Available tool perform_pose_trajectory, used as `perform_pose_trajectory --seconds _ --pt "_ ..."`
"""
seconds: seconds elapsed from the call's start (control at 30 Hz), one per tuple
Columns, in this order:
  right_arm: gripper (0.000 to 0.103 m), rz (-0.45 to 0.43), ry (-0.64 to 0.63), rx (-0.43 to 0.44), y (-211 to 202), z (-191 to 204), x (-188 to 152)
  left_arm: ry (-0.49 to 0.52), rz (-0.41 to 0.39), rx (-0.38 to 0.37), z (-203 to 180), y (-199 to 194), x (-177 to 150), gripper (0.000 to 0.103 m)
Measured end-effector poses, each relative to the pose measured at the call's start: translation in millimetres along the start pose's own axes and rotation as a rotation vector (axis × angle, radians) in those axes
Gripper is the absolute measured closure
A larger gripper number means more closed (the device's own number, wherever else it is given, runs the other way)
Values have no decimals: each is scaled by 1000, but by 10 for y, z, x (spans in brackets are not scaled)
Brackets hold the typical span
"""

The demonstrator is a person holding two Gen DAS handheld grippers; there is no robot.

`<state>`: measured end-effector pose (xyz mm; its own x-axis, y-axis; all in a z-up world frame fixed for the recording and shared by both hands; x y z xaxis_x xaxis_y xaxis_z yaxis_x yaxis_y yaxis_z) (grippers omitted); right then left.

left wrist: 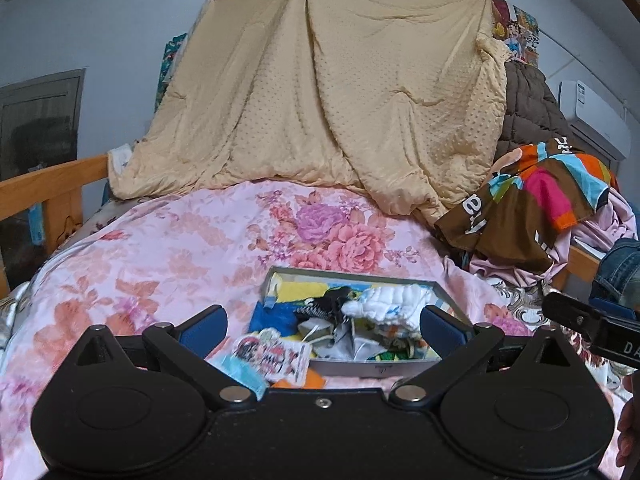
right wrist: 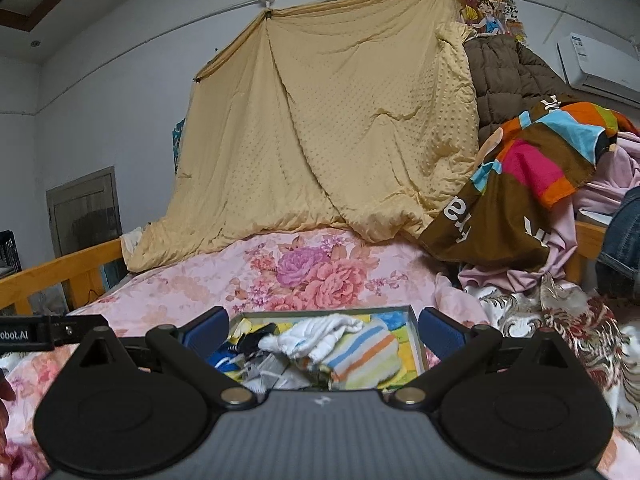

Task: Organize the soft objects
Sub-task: 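Withdraw both tools from the tray back toward the pile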

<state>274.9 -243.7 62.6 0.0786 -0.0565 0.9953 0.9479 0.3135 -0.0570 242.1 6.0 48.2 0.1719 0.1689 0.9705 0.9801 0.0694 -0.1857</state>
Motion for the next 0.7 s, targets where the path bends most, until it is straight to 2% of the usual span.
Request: perform_pose_trajectory --seconds 0.27,0.7 --pt "0 45 -16 5 -304 170 -188 4 22 14 167 -294 -229 1" --pt "0 172 -6 8 -663 424 -516 17 85 17 298 -597 -610 1"
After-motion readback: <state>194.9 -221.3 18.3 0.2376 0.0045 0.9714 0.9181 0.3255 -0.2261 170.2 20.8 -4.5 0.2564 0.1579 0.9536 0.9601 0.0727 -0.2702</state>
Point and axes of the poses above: each gripper's, at about its wrist camera, not at the fingertips, and y roughly the way its jaws point, z to its left, x to its top, the point moved 3 cm from there along y, roughly the way its jaws point, and after that the axes turned 8 degrees about -z, right-handed, at the moved point
